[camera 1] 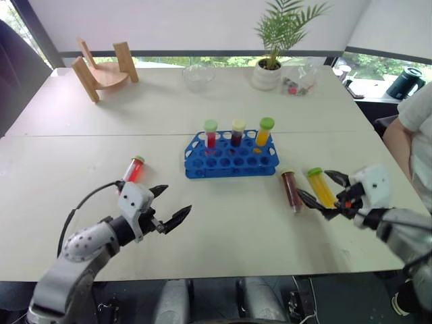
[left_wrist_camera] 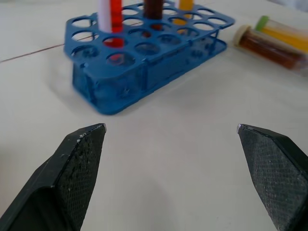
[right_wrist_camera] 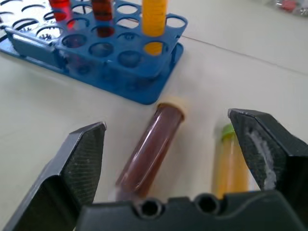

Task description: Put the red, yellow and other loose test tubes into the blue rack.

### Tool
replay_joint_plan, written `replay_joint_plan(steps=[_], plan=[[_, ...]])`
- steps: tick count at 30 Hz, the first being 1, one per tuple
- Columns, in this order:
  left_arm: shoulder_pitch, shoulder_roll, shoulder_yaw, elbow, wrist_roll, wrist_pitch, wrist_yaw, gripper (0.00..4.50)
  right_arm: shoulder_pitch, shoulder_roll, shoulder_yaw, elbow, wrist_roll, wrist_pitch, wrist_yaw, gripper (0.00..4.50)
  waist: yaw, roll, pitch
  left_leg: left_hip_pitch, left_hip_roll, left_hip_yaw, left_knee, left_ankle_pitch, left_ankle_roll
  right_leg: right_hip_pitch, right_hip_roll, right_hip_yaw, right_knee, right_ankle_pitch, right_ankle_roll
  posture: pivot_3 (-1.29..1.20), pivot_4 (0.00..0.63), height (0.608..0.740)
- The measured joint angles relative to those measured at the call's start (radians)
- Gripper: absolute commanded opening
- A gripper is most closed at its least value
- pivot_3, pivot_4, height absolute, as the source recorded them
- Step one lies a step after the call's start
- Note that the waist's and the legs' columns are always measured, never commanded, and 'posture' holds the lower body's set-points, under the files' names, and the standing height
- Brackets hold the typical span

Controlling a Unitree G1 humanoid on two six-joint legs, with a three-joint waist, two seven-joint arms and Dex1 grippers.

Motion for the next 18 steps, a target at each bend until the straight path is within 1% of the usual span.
replay_joint_plan(steps=[2, 3, 6, 7, 9, 13, 17, 18], plan=[[-0.049, 0.061, 0.008, 0.004, -0.044, 0.027, -0.067, 4.5, -0.159, -0.118, 0.04, 0.081, 0.03, 0.154, 0.021, 4.48, -0.001, 0.002, 0.001, 0.0, 0.0, 0.0, 0.0, 0.0, 0.0, -0.001, 0.0, 0.0, 0.0, 0.0, 0.0, 0.0, 0.15, 0.74], [-0.07, 0.083, 0.013, 0.005, -0.061, 0.036, -0.095, 4.5, -0.232, -0.159, 0.057, 0.118, 0.036, 0.213, 0.029, 4.48, -0.001, 0.002, 0.001, 0.0, 0.0, 0.0, 0.0, 0.0, 0.0, -0.001, 0.0, 0.0, 0.0, 0.0, 0.0, 0.0, 0.15, 0.74], [-0.129, 0.136, 0.01, 0.031, -0.103, 0.061, -0.177, 4.5, -0.458, -0.241, 0.19, 0.261, 0.047, 0.37, 0.078, 4.48, -0.001, 0.002, 0.001, -0.002, 0.0, 0.0, -0.002, 0.0, 0.0, -0.004, 0.0, 0.0, 0.0, 0.0, 0.0, 0.0, 0.15, 0.74], [-0.155, 0.154, 0.01, 0.041, -0.115, 0.067, -0.205, 4.5, -0.542, -0.258, 0.257, 0.321, 0.045, 0.417, 0.1, 4.48, -0.001, 0.002, 0.001, -0.002, 0.0, 0.0, -0.002, 0.0, 0.0, -0.004, 0.0, -0.001, 0.0, 0.0, 0.0, 0.0, 0.15, 0.74], [-0.188, 0.176, 0.009, 0.049, -0.13, 0.069, -0.246, 4.5, -0.647, -0.269, 0.362, 0.42, 0.029, 0.472, 0.121, 4.48, -0.001, 0.002, 0.001, -0.003, 0.0, 0.0, -0.002, 0.0, 0.001, -0.005, 0.0, -0.001, 0.0, 0.0, 0.0, 0.0, 0.15, 0.74], [-0.224, 0.198, 0.006, 0.084, -0.139, 0.069, -0.314, 4.5, -0.782, -0.283, 0.58, 0.593, -0.022, 0.502, 0.201, 4.48, 0.001, 0.001, 0.002, -0.006, 0.0, 0.002, -0.002, -0.001, 0.002, -0.008, -0.001, 0.0, 0.0, 0.001, 0.002, 0.0, 0.15, 0.74], [-0.275, 0.199, 0.008, 0.097, -0.158, 0.07, -0.337, 4.5, -0.865, -0.282, 0.723, 0.682, -0.061, 0.512, 0.273, 4.48, 0.0, 0.002, 0.002, -0.006, 0.0, 0.002, -0.002, -0.001, 0.002, -0.009, -0.001, 0.0, 0.0, 0.002, 0.004, 0.0, 0.15, 0.74], [-0.281, 0.199, 0.008, 0.097, -0.158, 0.07, -0.339, 4.5, -0.874, -0.282, 0.738, 0.696, -0.071, 0.511, 0.281, 4.48, 0.0, 0.002, 0.002, -0.006, 0.0, 0.002, -0.002, -0.001, 0.002, -0.009, -0.001, 0.0, 0.0, 0.002, 0.004, 0.0, 0.15, 0.74]])
